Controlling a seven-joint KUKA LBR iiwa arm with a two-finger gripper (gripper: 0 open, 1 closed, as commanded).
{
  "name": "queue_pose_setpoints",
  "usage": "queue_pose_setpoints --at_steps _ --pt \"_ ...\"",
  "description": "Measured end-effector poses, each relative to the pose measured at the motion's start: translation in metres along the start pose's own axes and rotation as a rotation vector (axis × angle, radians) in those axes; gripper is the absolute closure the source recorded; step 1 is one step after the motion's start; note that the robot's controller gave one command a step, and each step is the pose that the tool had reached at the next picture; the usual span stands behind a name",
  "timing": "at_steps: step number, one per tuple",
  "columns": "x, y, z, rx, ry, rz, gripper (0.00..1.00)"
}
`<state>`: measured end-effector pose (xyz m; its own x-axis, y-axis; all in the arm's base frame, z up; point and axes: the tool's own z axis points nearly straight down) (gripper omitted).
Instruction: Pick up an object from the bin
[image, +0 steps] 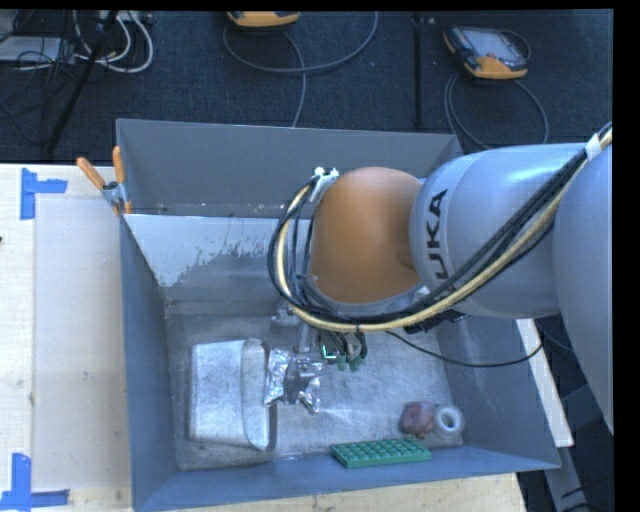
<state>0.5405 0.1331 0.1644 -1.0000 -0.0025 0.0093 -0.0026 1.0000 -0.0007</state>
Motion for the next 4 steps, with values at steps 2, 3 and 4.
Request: queue_pose_setpoints --at_steps 2,3,4 --pt "-0.0172 -0.0081 0.0905 0.000 -0.012 -0.525 0.00" --pt "-0.0176 -0.0078 0.0900 0.000 -0.010 -0.520 0.00" --pt "-0.0176 -0.0076 0.0899 0.000 -0.009 -0.514 0.00"
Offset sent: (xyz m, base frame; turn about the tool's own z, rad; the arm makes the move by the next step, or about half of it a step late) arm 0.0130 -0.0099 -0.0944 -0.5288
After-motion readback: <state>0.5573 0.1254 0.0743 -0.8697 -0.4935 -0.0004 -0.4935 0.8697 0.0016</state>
